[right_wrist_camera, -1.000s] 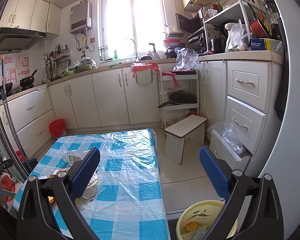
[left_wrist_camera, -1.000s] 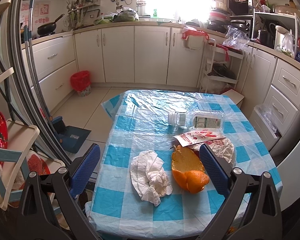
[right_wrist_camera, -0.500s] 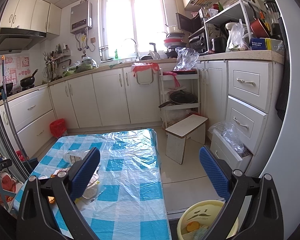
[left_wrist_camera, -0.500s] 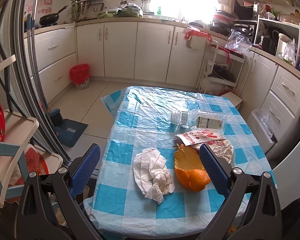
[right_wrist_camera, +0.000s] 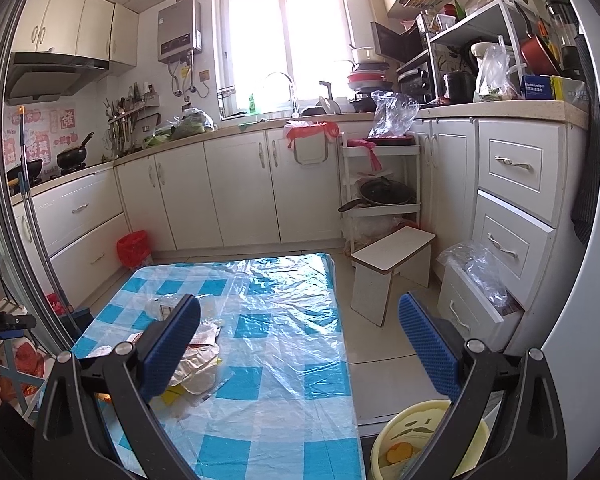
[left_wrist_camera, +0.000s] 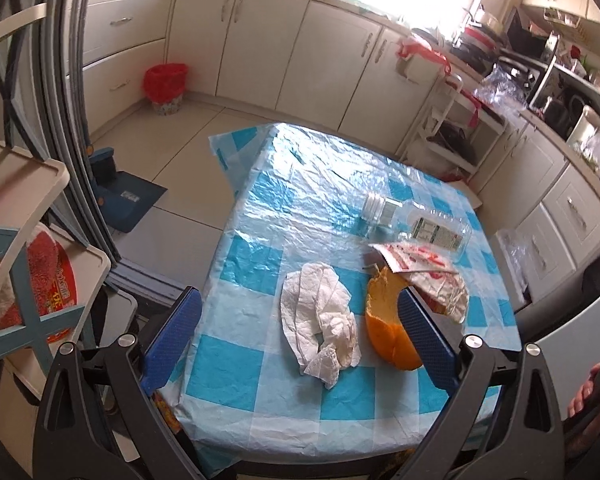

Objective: Collect trash
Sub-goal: 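Lower the left gripper onto the white tissue, close and lift it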

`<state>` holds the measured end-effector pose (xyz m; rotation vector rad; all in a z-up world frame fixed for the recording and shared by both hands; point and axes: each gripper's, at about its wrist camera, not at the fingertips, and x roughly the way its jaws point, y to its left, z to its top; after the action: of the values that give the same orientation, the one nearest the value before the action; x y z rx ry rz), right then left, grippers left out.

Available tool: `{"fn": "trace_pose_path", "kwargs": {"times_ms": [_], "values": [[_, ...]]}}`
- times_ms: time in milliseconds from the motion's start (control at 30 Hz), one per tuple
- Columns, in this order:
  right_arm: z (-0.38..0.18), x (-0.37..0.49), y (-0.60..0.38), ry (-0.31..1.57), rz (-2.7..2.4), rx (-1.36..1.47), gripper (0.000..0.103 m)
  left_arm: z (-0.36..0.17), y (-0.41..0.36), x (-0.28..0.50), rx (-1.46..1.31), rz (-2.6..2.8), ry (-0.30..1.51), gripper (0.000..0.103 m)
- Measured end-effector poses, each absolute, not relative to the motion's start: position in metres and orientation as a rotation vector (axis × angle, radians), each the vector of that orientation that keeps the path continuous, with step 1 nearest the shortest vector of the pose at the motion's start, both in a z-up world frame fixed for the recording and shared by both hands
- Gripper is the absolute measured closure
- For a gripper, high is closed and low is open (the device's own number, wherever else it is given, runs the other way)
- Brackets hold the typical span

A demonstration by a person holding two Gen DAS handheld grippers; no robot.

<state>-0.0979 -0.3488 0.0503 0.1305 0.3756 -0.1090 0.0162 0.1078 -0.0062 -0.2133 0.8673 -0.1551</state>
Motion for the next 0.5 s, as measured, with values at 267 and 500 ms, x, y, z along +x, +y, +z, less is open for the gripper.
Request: {"fn": "trace_pose_path", "kwargs": {"times_ms": [267, 500], "values": [[0.049, -0.096, -0.346, 0.379, -0.078, 0.129, 0.008, -0.051, 0.060, 0.042, -0.077, -0.170, 1.067, 0.009], [0.050, -0.097, -0.354, 0.374, -0.076, 0.157, 0.008, -0.070, 0.050, 0.047, -0.122, -0.201, 1.132, 0.047]]}}
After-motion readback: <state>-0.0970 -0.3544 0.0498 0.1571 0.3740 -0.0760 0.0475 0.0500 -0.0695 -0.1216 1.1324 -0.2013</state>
